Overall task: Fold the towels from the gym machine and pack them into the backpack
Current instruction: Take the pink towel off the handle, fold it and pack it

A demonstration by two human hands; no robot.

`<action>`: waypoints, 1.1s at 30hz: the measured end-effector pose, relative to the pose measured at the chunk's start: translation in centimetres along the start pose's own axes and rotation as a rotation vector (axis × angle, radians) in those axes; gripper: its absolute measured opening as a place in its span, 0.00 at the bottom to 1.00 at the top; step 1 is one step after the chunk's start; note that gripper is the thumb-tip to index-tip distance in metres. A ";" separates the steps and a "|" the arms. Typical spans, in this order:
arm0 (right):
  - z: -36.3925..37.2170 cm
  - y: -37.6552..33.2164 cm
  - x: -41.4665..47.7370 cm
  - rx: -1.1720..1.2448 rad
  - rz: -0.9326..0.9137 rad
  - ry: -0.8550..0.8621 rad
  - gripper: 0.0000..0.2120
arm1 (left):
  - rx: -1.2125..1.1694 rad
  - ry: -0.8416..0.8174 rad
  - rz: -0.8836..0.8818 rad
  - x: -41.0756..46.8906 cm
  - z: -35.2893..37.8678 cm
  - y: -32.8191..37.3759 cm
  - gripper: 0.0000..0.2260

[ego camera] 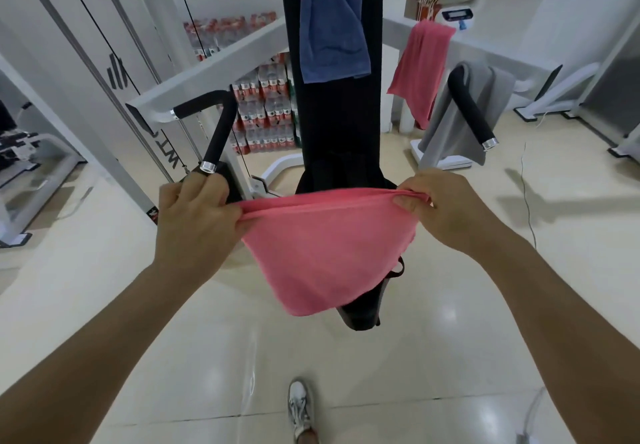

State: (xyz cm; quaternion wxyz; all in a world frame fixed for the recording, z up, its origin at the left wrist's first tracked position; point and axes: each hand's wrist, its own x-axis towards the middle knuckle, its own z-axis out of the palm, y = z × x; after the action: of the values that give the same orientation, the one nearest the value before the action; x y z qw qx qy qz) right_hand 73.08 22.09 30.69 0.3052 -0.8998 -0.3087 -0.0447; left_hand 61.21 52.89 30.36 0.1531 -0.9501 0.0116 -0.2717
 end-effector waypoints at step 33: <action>9.6 -7.2 23.9 0.852 0.358 0.146 0.08 | -0.825 -0.146 0.208 21.5 11.1 -8.4 0.12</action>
State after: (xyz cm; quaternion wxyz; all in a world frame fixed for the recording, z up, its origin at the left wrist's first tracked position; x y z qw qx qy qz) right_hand 87.13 44.70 33.09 0.6712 -0.7280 -0.1171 0.0762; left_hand 84.79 61.79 34.97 -0.2128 -0.9421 0.2040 -0.1597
